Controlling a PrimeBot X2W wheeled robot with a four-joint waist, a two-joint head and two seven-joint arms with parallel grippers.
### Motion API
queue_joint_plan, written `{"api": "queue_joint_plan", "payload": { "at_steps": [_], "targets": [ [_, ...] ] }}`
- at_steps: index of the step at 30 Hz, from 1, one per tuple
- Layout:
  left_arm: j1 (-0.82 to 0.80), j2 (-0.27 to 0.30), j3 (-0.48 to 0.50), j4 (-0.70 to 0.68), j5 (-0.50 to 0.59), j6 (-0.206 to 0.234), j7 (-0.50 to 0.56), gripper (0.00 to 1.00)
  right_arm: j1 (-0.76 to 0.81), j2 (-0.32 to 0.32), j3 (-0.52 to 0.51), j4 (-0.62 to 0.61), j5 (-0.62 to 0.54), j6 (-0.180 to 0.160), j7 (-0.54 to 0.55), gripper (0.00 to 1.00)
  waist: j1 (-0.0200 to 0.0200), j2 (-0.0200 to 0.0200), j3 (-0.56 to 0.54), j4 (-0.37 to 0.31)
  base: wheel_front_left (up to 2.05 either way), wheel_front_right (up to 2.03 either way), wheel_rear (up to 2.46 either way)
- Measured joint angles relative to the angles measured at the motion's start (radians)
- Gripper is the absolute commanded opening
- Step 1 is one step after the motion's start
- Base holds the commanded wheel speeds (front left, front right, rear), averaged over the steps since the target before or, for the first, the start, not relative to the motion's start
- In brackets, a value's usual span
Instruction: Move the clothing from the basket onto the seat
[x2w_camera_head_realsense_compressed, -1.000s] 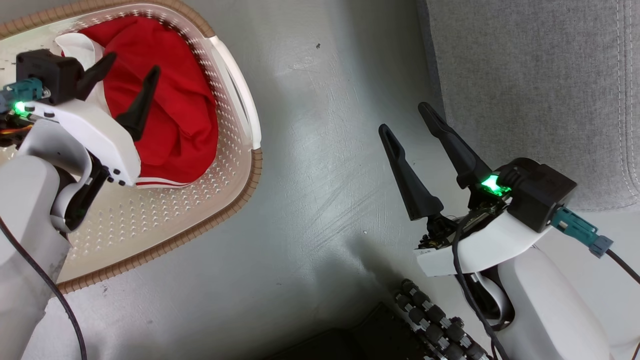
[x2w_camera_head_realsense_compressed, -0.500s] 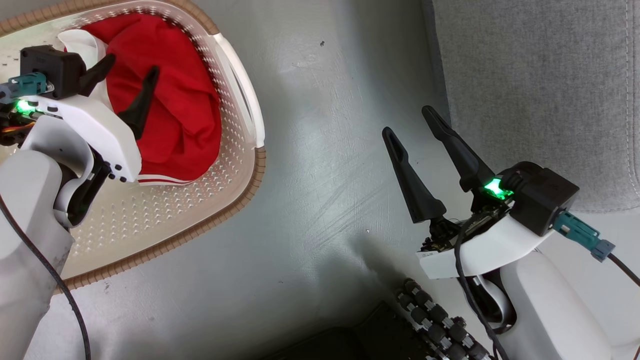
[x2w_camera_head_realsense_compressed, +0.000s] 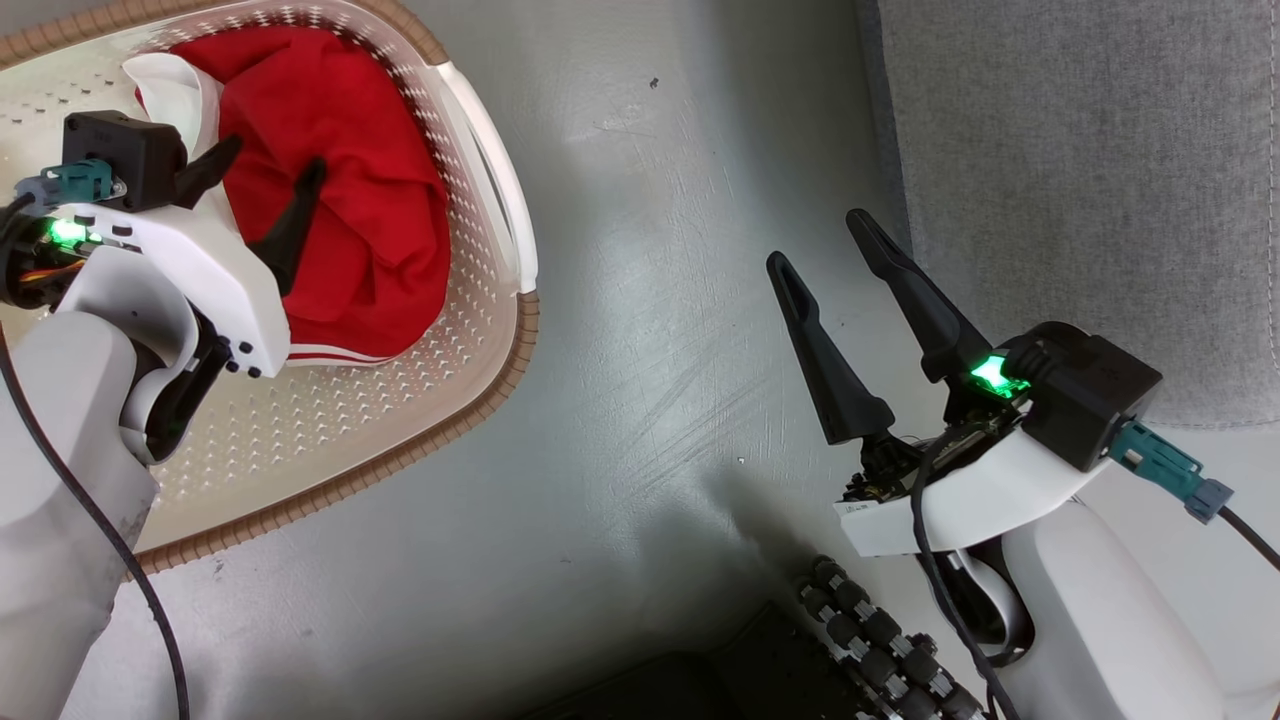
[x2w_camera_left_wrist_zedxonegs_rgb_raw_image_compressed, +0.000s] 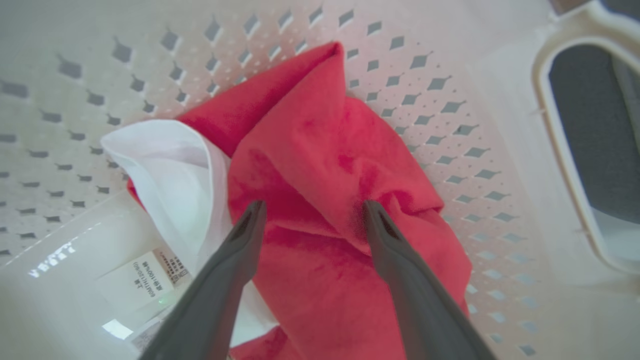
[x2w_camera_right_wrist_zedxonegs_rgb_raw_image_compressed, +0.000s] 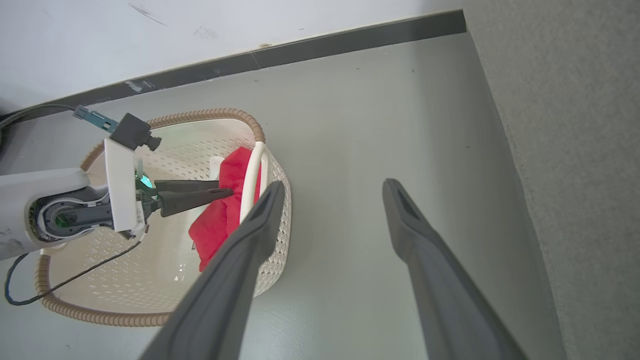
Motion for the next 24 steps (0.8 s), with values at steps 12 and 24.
{"api": "queue_joint_plan", "payload": {
  "at_steps": [12,24],
  "targets": [
    [-0.003,-0.013,-0.008,0.025,-0.008,-0.014,-0.010,0.95,0.000,0.000,-0.001,0.001,0.000,0.000,0.000,1.00,0.0000,0.0000,0.001,0.003,0.00,0.00,0.00],
    [-0.017,-0.024,-0.025,0.041,-0.014,-0.030,-0.028,0.35,0.000,0.000,-0.005,0.001,-0.009,0.000,0.000,1.00,0.0000,0.0000,0.001,0.004,0.00,0.00,0.00]
  ]
}}
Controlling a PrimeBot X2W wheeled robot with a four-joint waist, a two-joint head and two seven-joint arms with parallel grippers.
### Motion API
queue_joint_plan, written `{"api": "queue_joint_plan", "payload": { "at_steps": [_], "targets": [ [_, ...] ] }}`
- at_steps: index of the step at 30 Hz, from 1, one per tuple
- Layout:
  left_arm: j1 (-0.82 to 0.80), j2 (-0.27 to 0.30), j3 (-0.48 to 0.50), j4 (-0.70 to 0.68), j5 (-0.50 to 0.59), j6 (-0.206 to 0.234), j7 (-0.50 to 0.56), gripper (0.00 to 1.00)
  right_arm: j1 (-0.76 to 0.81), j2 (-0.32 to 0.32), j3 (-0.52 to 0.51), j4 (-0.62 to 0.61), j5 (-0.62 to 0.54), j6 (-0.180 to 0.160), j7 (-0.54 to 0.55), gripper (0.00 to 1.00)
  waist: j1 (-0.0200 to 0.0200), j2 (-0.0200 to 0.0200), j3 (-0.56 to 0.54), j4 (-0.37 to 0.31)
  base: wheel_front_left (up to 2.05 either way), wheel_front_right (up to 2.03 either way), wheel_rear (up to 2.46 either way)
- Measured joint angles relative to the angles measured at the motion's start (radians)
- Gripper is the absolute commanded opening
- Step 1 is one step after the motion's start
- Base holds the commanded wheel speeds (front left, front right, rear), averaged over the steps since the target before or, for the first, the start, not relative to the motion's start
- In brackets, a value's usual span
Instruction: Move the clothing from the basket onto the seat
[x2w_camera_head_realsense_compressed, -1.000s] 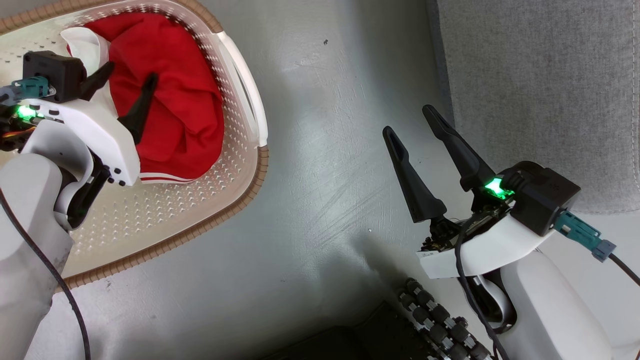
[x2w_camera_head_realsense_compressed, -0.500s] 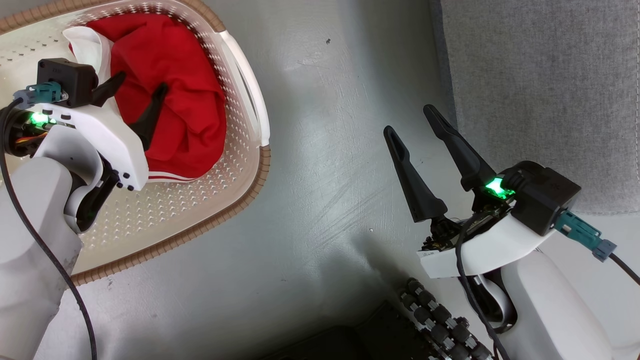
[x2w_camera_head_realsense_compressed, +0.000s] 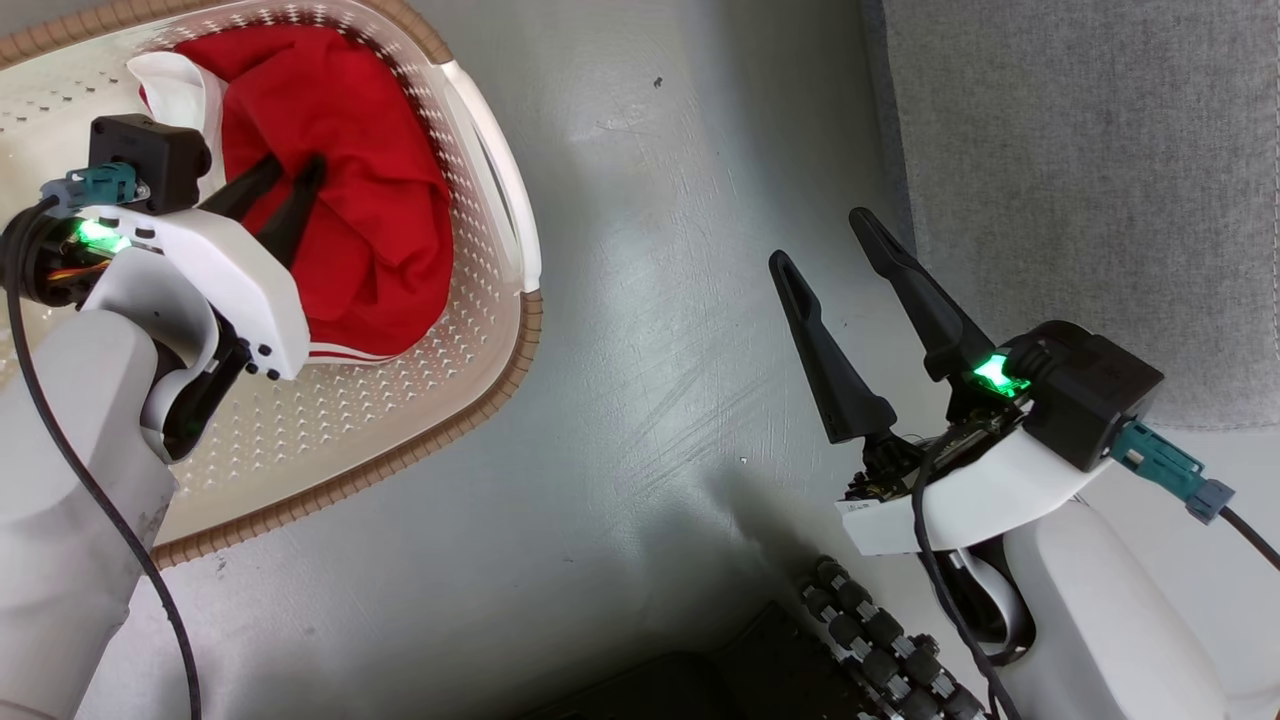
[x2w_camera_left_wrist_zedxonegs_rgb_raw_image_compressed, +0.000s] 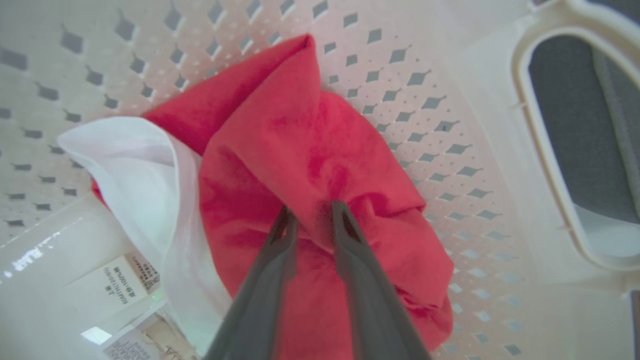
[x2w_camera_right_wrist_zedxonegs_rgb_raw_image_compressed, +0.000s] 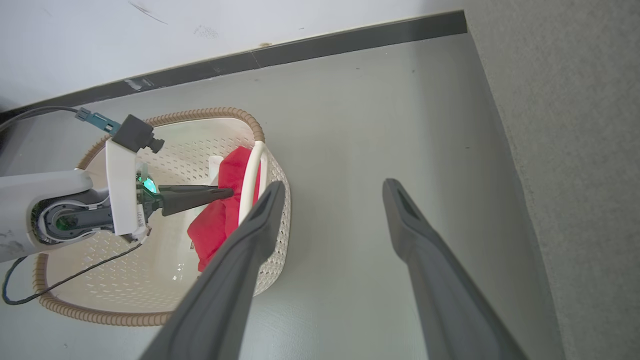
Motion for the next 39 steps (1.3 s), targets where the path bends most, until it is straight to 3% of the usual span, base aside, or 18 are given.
{"api": "queue_joint_plan", "payload": {
  "at_steps": [3,21,39],
  "targets": [
    [-0.001,-0.002,-0.005,0.003,0.000,-0.004,-0.005,0.00,0.000,0.000,-0.001,0.000,0.000,0.000,0.000,1.00,0.0000,0.0000,0.000,0.001,0.00,0.00,0.00],
    [-0.001,-0.006,0.013,0.014,-0.046,-0.013,-0.070,0.00,-0.027,0.000,-0.026,0.012,-0.002,0.000,0.000,1.00,0.0000,0.0000,-0.020,0.011,0.00,0.00,0.00],
    [0.086,-0.010,0.043,-0.021,-0.112,-0.014,-0.205,0.00,-0.069,-0.001,-0.062,0.081,-0.052,0.000,-0.003,1.00,0.0000,0.0000,-0.104,0.072,0.00,0.00,0.00]
  ]
}}
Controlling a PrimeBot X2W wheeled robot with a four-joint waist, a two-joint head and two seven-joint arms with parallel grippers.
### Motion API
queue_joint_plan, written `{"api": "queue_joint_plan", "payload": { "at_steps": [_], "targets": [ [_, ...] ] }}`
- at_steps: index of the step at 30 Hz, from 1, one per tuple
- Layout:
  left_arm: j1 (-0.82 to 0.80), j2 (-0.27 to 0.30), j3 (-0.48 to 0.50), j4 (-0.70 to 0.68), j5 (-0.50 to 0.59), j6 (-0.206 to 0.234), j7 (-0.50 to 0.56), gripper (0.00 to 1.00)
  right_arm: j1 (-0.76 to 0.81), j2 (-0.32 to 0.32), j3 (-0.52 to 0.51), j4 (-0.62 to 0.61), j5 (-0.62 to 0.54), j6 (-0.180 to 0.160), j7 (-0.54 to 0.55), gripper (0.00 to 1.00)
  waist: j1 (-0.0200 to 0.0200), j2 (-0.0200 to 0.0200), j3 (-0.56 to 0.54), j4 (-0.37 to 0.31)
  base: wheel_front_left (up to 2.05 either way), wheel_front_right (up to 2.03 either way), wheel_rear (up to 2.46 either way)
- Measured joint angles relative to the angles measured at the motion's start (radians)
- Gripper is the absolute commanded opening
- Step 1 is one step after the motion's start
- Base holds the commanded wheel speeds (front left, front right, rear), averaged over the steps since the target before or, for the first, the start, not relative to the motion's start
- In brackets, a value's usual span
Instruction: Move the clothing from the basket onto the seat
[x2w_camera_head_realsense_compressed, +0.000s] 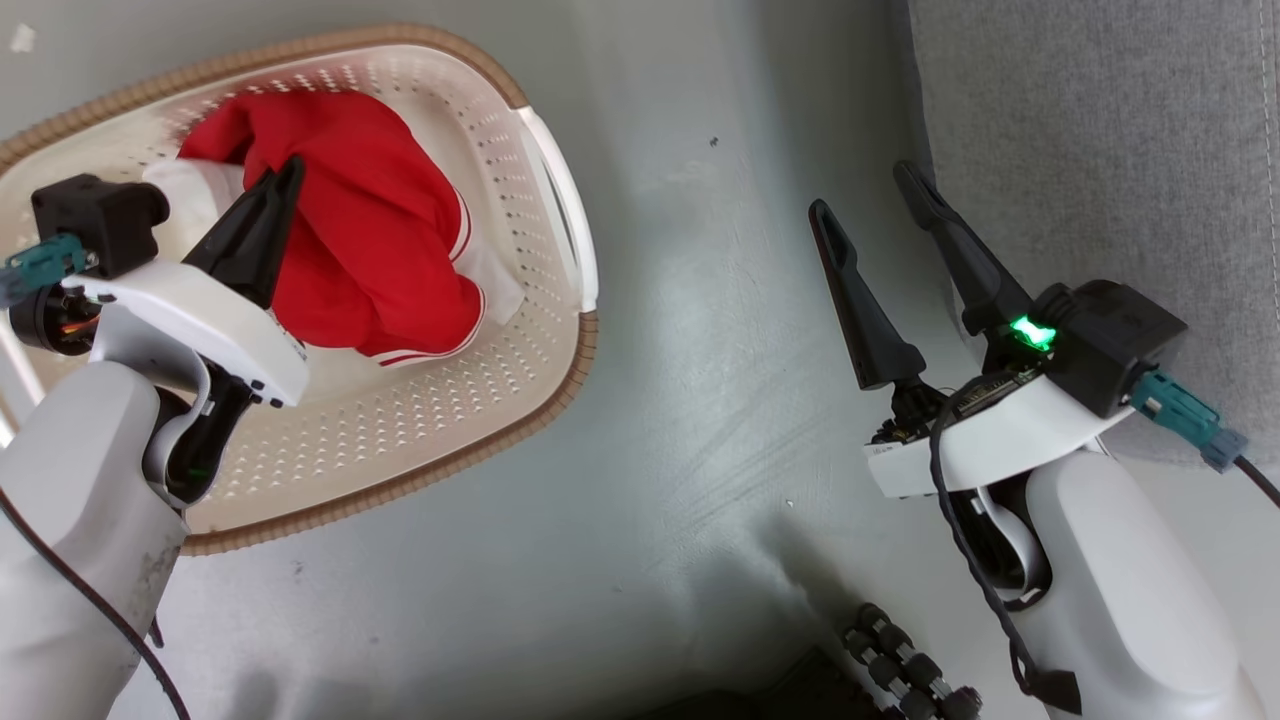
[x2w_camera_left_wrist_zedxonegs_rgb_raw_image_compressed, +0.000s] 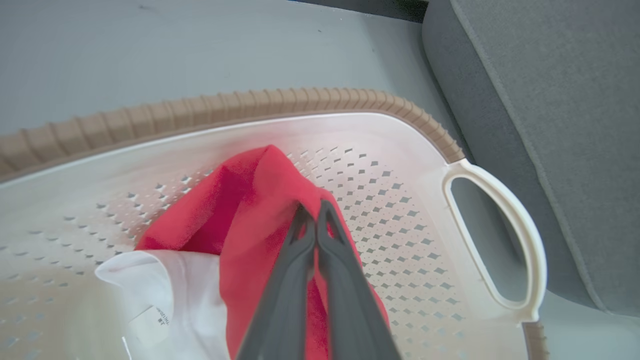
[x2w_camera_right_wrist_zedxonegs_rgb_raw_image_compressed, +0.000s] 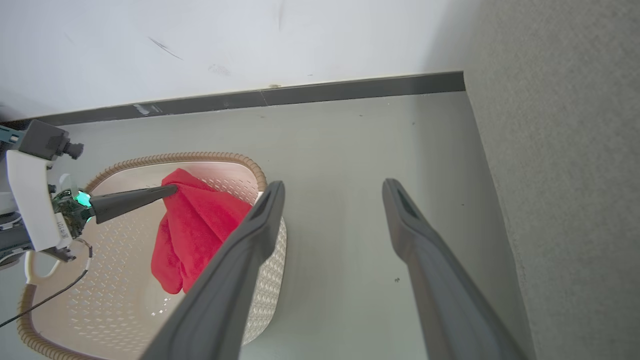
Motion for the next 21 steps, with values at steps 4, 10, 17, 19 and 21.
{"api": "queue_joint_plan", "payload": {
  "at_steps": [4,10,17,19,21],
  "targets": [
    [0.023,0.001,0.005,-0.015,-0.003,0.000,-0.038,0.00,-0.024,0.000,0.001,0.024,-0.015,0.000,0.000,1.00,0.0000,0.0000,-0.027,0.018,0.00,0.00,0.00],
    [0.075,0.003,0.001,-0.041,-0.009,-0.001,-0.099,0.00,-0.064,-0.002,0.017,0.056,-0.063,0.000,0.000,1.00,0.0000,0.0000,-0.084,0.053,0.00,0.00,0.00],
    [0.114,0.003,-0.003,-0.057,-0.027,-0.007,-0.120,0.00,-0.087,-0.006,0.050,0.083,-0.098,0.000,0.000,1.00,0.0000,0.0000,-0.142,0.083,0.00,0.00,0.00],
    [0.126,0.000,-0.005,-0.070,-0.034,-0.007,-0.128,0.00,-0.091,-0.007,0.071,0.093,-0.114,0.000,0.000,1.00,0.0000,0.0000,-0.163,0.093,0.00,0.00,0.00],
    [0.135,-0.006,-0.011,-0.084,-0.040,-0.007,-0.128,0.00,-0.092,-0.008,0.092,0.102,-0.114,0.000,0.000,1.00,-0.0001,0.0000,-0.185,0.102,0.00,0.00,0.00]
  ]
}}
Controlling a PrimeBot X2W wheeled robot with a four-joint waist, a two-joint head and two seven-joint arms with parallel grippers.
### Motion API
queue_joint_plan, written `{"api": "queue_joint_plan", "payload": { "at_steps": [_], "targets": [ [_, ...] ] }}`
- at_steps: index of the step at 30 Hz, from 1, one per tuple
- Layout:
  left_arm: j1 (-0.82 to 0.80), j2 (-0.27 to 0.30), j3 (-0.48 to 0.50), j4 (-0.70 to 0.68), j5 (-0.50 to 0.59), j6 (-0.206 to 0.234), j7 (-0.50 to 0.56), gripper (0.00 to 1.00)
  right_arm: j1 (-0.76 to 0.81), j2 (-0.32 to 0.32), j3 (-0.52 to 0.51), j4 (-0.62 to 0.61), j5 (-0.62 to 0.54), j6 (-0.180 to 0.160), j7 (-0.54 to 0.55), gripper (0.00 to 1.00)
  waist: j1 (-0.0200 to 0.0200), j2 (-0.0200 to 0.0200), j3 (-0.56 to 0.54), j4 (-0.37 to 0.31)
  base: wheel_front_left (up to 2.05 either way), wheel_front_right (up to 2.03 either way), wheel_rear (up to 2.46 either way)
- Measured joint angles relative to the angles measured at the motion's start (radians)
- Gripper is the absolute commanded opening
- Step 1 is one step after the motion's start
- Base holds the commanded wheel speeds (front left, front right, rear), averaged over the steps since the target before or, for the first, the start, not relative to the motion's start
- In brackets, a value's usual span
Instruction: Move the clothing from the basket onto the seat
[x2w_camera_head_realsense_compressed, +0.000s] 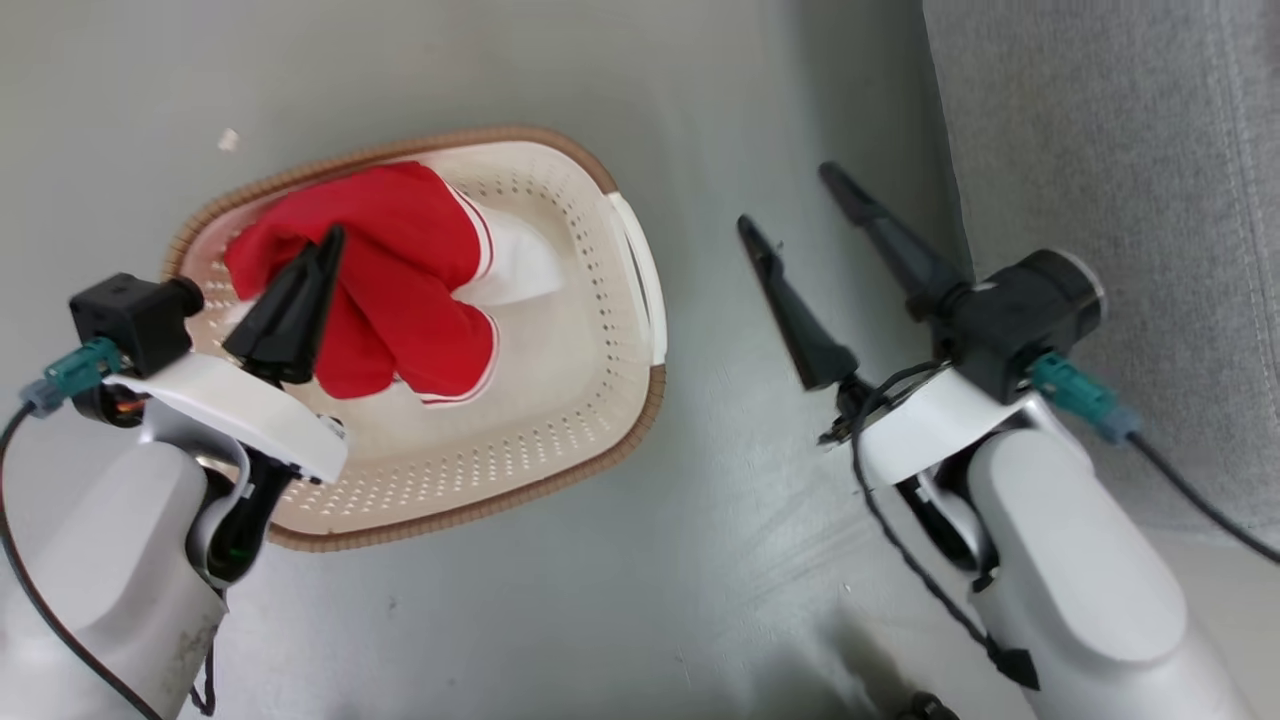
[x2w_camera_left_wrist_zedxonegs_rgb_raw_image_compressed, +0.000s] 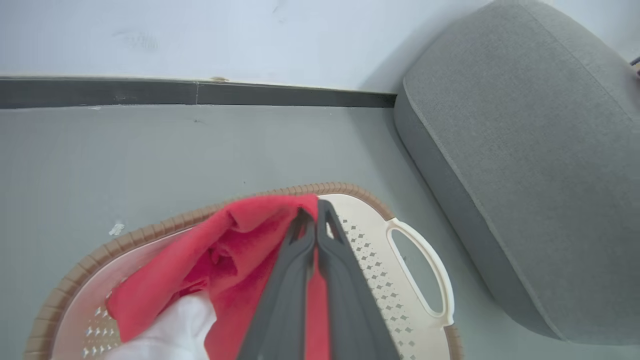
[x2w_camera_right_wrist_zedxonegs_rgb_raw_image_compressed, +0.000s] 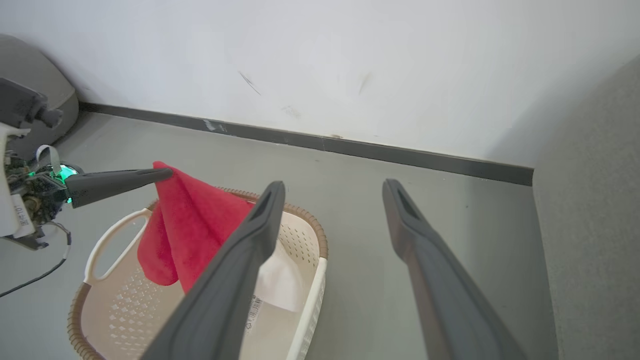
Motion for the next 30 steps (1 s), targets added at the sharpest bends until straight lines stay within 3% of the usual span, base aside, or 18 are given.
{"api": "queue_joint_plan", "payload": {
  "at_steps": [19,30],
  "targets": [
    [0.076,-0.011,-0.069,-0.120,0.013,0.000,-0.018,0.00,0.004,-0.009,0.245,0.120,-0.031,0.000,0.000,1.00,0.0000,0.0000,-0.235,0.093,0.00,0.00,0.00],
    [0.129,-0.039,-0.128,-0.182,0.013,0.000,-0.007,0.00,0.014,-0.011,0.289,0.143,-0.036,0.000,0.000,1.00,0.0000,0.0000,-0.368,0.138,0.00,0.00,0.00]
  ]
}}
